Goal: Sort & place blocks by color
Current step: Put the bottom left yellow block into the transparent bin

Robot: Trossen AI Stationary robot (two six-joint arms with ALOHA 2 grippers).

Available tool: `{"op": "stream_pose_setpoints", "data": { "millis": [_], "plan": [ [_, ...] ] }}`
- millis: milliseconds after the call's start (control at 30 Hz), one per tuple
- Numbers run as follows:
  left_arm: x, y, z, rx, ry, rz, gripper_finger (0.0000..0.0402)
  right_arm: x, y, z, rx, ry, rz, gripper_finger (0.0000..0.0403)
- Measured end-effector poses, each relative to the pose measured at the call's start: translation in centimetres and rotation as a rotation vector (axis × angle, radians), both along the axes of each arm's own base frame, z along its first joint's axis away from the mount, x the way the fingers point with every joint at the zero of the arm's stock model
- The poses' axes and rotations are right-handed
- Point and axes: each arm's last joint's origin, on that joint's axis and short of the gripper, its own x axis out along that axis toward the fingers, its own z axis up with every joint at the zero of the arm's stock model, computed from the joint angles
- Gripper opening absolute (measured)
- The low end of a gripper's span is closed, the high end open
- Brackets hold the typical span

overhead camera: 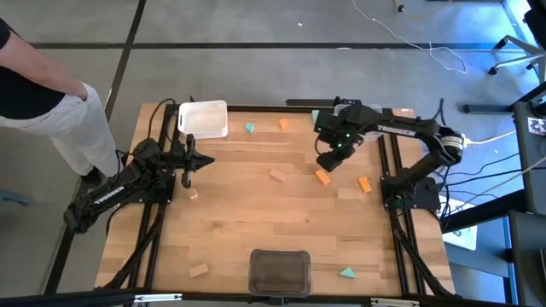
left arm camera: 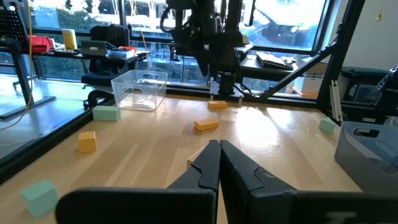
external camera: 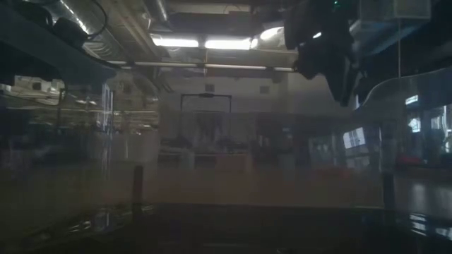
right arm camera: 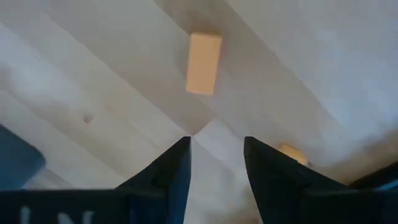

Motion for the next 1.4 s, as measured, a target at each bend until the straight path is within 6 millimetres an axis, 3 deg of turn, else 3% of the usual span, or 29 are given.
{"op": "stream_pose_setpoints", "data": {
  "millis": [233, 500, 1000, 1400],
  "plan": [
    [0.0, 0.0, 0.0, 0.000, 0.000, 0.000, 0.0000, 1.5, 0.0, -2.3, 0.043, 0.073, -0.003, 0.0149],
    [0.0, 0.0, 0.0, -0.002, 0.000, 0.000, 0.0000, 2.8, -0.3, -4.9, 0.118, 0.098, 0.140, 0.0149],
    [0.0, 0.0, 0.0, -0.002, 0.000, 0.000, 0.0000, 4.8, -1.3, -9.7, 0.064, 0.203, 0.045, 0.0149],
    [0.0, 0.0, 0.0, -0.002, 0.000, 0.000, 0.0000, 5.5, -1.4, -10.9, 0.084, 0.180, 0.039, 0.0149]
  ]
}}
